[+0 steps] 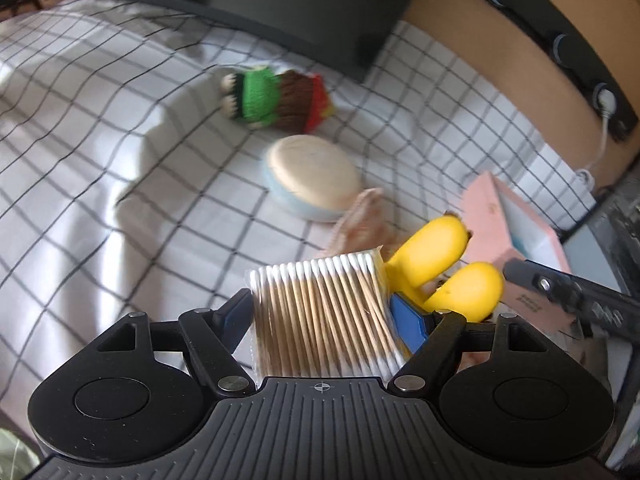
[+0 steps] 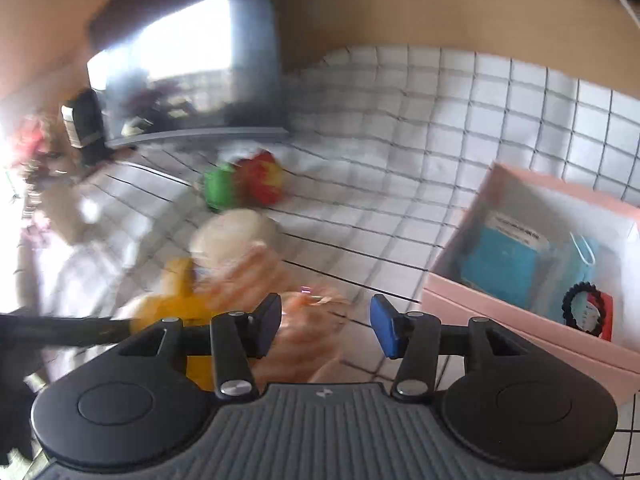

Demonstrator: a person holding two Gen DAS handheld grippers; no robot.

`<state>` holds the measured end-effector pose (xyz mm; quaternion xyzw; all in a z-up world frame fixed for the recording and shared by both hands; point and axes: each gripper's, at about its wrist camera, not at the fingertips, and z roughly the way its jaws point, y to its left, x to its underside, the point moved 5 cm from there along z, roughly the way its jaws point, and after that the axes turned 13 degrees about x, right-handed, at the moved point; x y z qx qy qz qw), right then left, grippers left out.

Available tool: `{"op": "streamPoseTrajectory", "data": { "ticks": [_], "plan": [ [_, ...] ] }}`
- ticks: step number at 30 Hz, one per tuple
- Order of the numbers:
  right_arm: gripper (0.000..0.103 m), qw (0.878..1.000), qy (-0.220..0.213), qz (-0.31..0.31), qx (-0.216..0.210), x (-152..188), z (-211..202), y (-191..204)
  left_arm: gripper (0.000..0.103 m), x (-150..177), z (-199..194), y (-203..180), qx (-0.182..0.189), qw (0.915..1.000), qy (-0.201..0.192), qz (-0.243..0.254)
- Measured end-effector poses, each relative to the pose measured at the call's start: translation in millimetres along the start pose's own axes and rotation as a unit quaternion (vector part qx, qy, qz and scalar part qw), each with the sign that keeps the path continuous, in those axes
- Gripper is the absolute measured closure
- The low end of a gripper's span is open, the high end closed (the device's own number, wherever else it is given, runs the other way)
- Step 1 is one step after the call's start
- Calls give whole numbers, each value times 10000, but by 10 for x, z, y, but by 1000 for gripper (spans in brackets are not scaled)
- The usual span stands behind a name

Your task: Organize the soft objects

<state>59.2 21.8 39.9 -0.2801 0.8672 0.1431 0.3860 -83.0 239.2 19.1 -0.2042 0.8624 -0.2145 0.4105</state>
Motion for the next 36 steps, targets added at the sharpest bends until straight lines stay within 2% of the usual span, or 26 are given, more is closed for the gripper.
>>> {"op": "streamPoseTrajectory", "data": {
  "ticks": [3,10,12,13,18,24,29,31,36],
  "plan": [
    [54,9995,138,-264,-90,-31,319,151,24,15,-45,125,-109,9998,-20,-146],
    [55,9946,614,-823,-123,-6,955,474,24,94,-125,173,-34,9993,7,-384],
    [77,9945,549,-892,-95,-13,854,465,24,119,-133,154,48,9992,27,-408],
    [84,9949,480,-886,-105,-23,770,444,24,126,-134,145,88,9991,39,-412],
    [85,9979,41,-645,57,-30,157,126,24,76,-58,-23,327,9991,45,-278],
    [85,9970,-310,-288,643,116,-507,-427,24,-80,228,-508,842,9961,137,223],
    [85,9942,-255,-79,1040,337,-805,-721,24,-266,291,-1027,1325,9880,87,786],
    [85,9929,-222,-50,1168,438,-909,-799,24,-296,260,-1257,1544,9817,154,1103],
    [85,9883,-286,133,1489,604,-1188,-1013,24,-57,317,-1790,2132,9533,948,1920]
  ]
}}
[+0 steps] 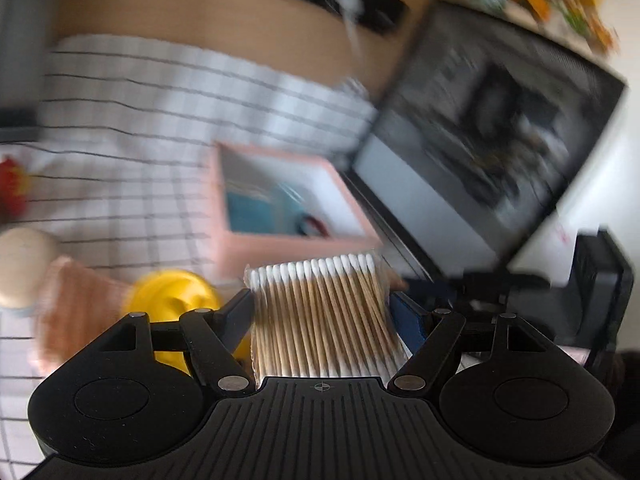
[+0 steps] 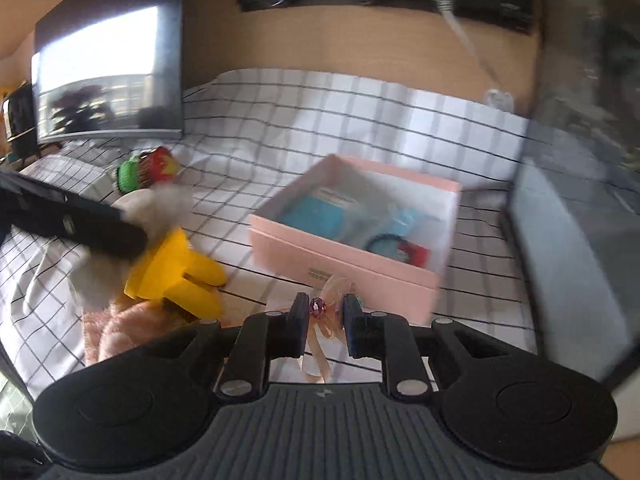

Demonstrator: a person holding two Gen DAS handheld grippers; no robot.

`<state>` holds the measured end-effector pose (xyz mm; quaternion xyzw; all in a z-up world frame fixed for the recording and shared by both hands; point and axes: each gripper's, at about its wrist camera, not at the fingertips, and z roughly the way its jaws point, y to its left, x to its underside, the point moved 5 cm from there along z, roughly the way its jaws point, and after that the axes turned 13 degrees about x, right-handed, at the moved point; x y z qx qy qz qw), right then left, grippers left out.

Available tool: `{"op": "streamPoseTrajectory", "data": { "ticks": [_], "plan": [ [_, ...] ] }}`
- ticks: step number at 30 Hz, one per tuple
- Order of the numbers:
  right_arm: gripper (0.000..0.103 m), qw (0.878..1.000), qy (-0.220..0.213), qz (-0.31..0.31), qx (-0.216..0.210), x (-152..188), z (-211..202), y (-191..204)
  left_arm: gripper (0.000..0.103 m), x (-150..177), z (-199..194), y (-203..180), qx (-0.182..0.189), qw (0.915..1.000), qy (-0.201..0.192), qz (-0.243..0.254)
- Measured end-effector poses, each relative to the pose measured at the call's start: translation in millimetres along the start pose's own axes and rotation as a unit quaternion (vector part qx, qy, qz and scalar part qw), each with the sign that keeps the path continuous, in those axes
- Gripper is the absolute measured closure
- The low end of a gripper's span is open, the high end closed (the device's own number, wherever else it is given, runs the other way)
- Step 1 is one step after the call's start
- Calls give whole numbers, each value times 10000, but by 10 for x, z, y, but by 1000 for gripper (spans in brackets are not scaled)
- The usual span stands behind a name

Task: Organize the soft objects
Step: 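Lower the swabs into the pink box with the left tool while the right drops the hair tie in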

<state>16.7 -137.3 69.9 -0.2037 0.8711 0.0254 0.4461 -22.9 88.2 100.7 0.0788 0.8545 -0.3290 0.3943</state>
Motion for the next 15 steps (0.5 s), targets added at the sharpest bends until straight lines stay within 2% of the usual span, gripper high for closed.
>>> {"op": "streamPoseTrajectory", "data": {
  "ticks": [2,5,12,13,15],
  "plan": [
    [85,9998,-37,127,151,24,-55,-127,24,44,187,-122,160,9992,336,159],
    [85,9989,-103,310,329,77,-112,-291,24,-21,399,-212,220,9982,454,317],
    [85,9959,-247,654,579,187,-226,-402,23,-820,976,-269,172,9964,-281,780],
    [85,9954,-235,706,598,216,-225,-403,23,-924,1140,-230,109,9961,-327,816],
    [85,9949,-204,747,650,257,-210,-381,23,-1024,1548,-80,-164,9974,-101,700]
  ]
}}
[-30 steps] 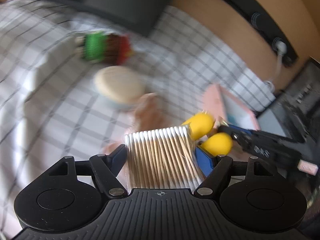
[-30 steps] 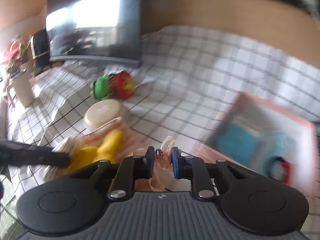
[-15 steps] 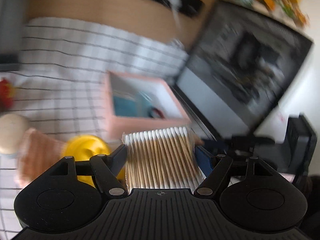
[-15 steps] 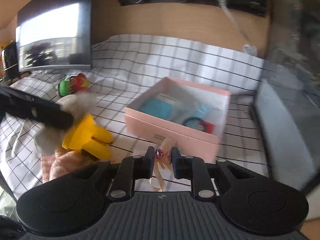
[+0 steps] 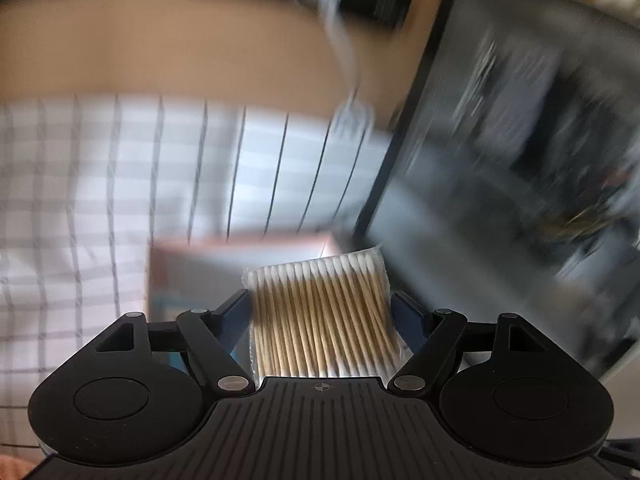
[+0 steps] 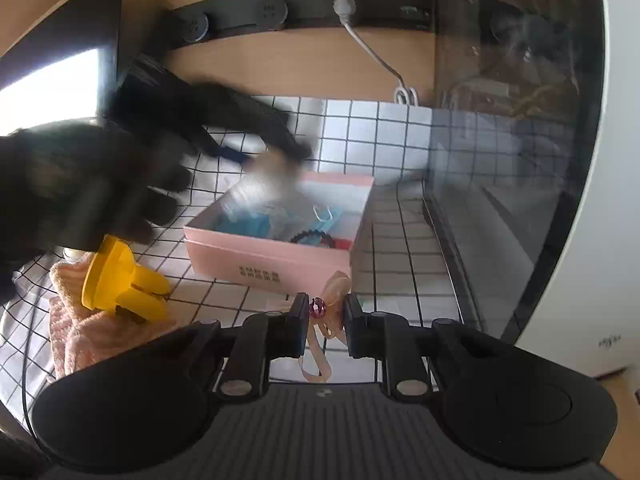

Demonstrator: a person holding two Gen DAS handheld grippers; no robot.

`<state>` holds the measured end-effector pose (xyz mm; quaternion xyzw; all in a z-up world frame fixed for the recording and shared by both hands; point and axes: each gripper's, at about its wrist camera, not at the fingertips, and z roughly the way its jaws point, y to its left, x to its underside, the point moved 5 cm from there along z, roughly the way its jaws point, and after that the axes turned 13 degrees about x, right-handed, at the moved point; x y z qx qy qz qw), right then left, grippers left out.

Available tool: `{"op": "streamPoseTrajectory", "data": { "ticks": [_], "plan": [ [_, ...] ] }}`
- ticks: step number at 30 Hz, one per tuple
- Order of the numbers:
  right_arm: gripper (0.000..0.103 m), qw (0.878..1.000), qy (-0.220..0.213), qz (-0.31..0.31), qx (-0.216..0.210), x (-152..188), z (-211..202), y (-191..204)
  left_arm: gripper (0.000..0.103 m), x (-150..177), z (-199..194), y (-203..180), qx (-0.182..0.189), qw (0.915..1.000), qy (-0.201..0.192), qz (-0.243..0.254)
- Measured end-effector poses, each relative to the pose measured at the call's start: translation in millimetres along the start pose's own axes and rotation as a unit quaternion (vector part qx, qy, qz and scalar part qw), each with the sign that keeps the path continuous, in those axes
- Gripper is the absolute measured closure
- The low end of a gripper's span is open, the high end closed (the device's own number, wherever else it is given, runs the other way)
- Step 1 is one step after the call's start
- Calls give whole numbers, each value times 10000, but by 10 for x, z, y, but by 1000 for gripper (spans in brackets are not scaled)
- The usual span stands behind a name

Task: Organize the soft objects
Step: 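Lower the swabs into the pink box with the left tool while the right drops the hair tie in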

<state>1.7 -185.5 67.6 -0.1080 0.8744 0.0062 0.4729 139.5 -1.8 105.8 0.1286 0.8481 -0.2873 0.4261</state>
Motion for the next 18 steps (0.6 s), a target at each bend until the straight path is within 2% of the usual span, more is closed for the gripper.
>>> {"op": "streamPoseTrajectory", "data": {
  "ticks": [3,6,9,12,15,18],
  "plan": [
    [85,9999,24,-57,93,83,-1,0,28,192,563,237,-255,9973,667,-181],
    [85,9998,107,-118,136,113,58,-5,29,458,814,375,-345,9923,1129,-370],
    [85,9998,133,-93,123,45,137,-16,29,433,693,345,-312,9952,866,-329],
    [85,9999,-28,-119,35,-168,235,17,29,261,216,263,-47,9982,313,-514],
    [85,9993,-285,-223,-95,-519,431,86,29,246,-340,185,122,9990,-53,-434],
    [85,9985,-460,-192,-217,-983,789,166,29,438,-805,217,-98,9995,-146,-275]
  ]
}}
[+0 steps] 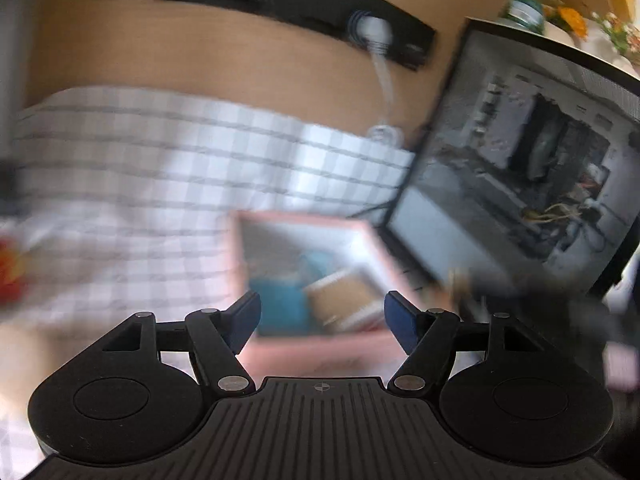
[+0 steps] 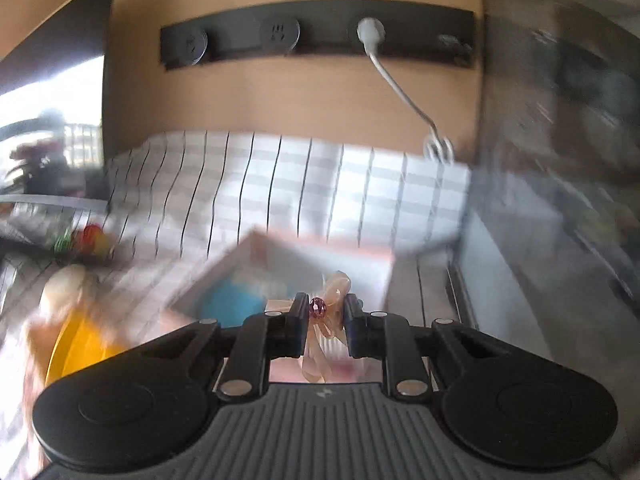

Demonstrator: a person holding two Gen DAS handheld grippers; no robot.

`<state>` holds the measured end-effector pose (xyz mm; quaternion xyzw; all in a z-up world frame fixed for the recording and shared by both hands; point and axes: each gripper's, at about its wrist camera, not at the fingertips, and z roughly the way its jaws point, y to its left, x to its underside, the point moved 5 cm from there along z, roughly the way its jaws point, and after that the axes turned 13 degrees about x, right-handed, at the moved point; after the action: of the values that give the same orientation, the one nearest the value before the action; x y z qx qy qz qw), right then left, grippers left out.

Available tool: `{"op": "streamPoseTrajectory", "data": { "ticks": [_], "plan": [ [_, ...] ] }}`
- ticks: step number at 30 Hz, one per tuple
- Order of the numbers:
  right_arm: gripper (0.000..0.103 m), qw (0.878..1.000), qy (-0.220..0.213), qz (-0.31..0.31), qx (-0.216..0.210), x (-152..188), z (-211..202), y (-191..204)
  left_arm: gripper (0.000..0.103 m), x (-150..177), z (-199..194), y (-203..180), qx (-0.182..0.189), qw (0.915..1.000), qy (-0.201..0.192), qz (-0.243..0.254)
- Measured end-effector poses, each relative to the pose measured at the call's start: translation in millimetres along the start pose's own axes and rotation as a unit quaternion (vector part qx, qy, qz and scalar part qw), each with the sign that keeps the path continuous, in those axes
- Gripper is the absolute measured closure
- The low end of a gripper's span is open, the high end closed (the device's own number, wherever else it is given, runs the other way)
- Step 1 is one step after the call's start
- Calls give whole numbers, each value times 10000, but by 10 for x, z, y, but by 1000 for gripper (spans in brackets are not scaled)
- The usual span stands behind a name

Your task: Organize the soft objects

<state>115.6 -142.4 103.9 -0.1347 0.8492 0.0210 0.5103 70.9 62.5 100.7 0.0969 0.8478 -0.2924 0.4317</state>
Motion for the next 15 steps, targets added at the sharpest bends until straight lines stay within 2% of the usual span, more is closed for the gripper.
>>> {"op": "streamPoseTrajectory", "data": {
  "ticks": [2,3,4,7,8,10,12,15],
  "plan": [
    [72,9997,-144,188,-50,-279,320,-1,29,161,-288,142,-261,9995,-72,-143],
    [52,9997,-89,246,1,-367,466,-6,29,263,-447,236,-416,9986,-134,-289],
    [42,9995,29,294,80,-436,623,3,29,333,-582,320,-556,9972,-207,-456],
    [42,9990,272,351,-1,-467,817,133,29,579,-968,676,-1079,9855,-527,-1195],
    [42,9987,337,342,-174,-426,799,213,29,665,-1123,787,-1246,9793,-654,-1454],
    [28,9973,429,186,-567,-303,675,424,29,809,-1362,954,-1537,9674,-833,-1831],
    [22,9938,497,-35,-990,-128,495,699,29,929,-1526,1053,-1748,9598,-882,-2013],
    [22,9805,836,-278,-1756,144,291,1169,29,1076,-1595,1162,-1882,9523,-823,-2258]
  ]
}}
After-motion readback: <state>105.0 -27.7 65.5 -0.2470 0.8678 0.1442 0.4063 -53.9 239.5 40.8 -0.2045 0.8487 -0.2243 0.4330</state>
